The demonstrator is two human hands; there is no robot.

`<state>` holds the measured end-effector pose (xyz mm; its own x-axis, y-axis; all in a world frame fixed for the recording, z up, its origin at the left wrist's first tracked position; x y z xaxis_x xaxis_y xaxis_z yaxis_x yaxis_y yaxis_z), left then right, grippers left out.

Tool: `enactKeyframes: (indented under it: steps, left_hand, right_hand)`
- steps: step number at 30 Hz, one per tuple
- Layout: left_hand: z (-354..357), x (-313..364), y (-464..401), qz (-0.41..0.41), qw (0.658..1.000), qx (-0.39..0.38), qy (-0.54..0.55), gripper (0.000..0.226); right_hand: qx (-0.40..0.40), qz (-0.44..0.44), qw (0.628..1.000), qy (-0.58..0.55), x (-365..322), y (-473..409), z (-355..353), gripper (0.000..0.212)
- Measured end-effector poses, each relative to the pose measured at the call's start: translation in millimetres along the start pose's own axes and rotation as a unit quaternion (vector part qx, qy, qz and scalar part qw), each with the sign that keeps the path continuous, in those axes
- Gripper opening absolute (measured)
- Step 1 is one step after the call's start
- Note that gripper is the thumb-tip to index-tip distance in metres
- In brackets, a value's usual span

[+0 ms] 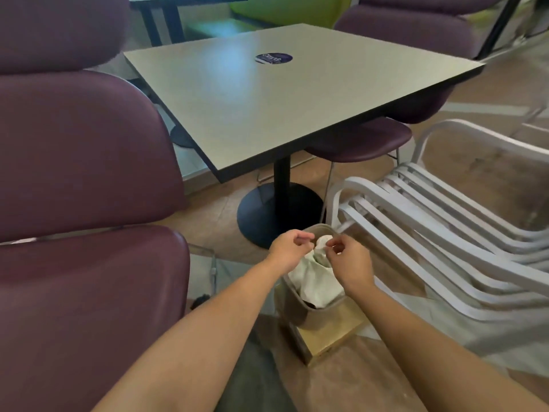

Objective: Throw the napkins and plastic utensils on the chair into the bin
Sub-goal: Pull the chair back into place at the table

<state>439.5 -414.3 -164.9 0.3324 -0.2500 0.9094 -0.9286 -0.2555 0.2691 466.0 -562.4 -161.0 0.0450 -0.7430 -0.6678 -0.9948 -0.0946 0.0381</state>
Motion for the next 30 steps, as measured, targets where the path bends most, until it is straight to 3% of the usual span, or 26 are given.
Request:
enactKeyframes:
  steps: [3,8,16,20,30]
  left_hand:
    - [4,-11,-8,0.022,0.995,0.03,-0.087,0.023]
    - [-16,-23,3,0.063,0.962,0.064,-0.256,0.035]
    - [-76,-36,47,0.018,0.949,0.092,-0.3,0.043]
    - [-126,-30,83,-0.027,0.936,0.116,-0.33,0.05]
    - [-249,-6,175,-0.064,0.894,0.195,-0.399,0.07]
  right_hand:
    - [-0.016,0.018,0.998,0.054,17,-12,3,0.022]
    - [-0.117,0.018,0.985,0.123,19,-15,15,0.036]
    - [-0.153,-0.08,0.982,0.073,-45,19,38,0.03]
    - [-0.215,-0.154,0.96,0.085,-98,49,52,0.036]
    - [-0.247,-0.312,0.898,0.187,-230,103,72,0.064]
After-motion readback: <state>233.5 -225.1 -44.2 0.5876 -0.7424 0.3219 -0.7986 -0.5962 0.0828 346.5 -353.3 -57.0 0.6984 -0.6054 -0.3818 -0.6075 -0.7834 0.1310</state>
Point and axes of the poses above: each hand's wrist, its own y-axis away from the middle knuckle, its own z-axis out of the palm, x = y × z, the point moved 2 cm from there along -y, towards the middle knuckle, and after that the axes turned 4 degrees about y, right-handed, at the moved point
